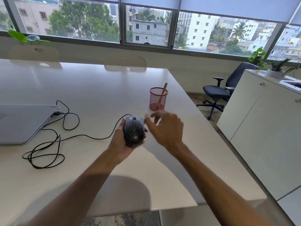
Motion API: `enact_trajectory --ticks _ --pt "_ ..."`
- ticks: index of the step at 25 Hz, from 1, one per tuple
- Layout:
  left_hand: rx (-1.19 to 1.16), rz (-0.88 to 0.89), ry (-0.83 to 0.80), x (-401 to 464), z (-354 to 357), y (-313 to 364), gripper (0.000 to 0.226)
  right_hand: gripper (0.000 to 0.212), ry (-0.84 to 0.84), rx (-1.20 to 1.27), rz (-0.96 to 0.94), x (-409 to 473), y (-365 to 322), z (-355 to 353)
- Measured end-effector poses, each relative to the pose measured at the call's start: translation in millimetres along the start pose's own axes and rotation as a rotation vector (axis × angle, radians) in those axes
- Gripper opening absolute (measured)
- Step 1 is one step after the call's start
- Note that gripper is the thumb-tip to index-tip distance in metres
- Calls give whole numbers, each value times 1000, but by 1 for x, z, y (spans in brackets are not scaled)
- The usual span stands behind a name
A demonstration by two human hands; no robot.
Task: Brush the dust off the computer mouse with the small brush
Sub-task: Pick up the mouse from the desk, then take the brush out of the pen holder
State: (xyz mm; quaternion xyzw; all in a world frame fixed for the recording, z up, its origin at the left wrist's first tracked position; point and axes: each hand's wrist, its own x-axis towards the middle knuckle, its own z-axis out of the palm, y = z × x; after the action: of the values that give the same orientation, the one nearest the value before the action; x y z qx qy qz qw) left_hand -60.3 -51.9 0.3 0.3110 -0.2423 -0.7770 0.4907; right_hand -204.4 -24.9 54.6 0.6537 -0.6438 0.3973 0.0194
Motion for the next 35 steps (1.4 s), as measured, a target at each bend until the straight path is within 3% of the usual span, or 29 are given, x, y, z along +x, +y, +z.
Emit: enact_trajectory --ticks 4,9,15,20,25,30,35 --pt "39 -48 -60 7 -4 1 65 22 16 102 182 69 35 10" --pt "73 -56 -94 14 -2 6 65 33 -9 203 341 144 85 32" --pt "60 -69 -74 21 1 9 65 56 -144 135 374 188 106 62" --pt "53 -51 -66 20 6 12 65 51 -171 159 410 205 112 79" --pt "52 -21 -44 15 12 17 65 20 -17 175 454 207 108 81" --pt "59 -11 -55 13 14 18 63 23 201 277 448 203 91 59" --pt "105 -12 -100 2 14 18 62 19 422 426 285 190 69 17"
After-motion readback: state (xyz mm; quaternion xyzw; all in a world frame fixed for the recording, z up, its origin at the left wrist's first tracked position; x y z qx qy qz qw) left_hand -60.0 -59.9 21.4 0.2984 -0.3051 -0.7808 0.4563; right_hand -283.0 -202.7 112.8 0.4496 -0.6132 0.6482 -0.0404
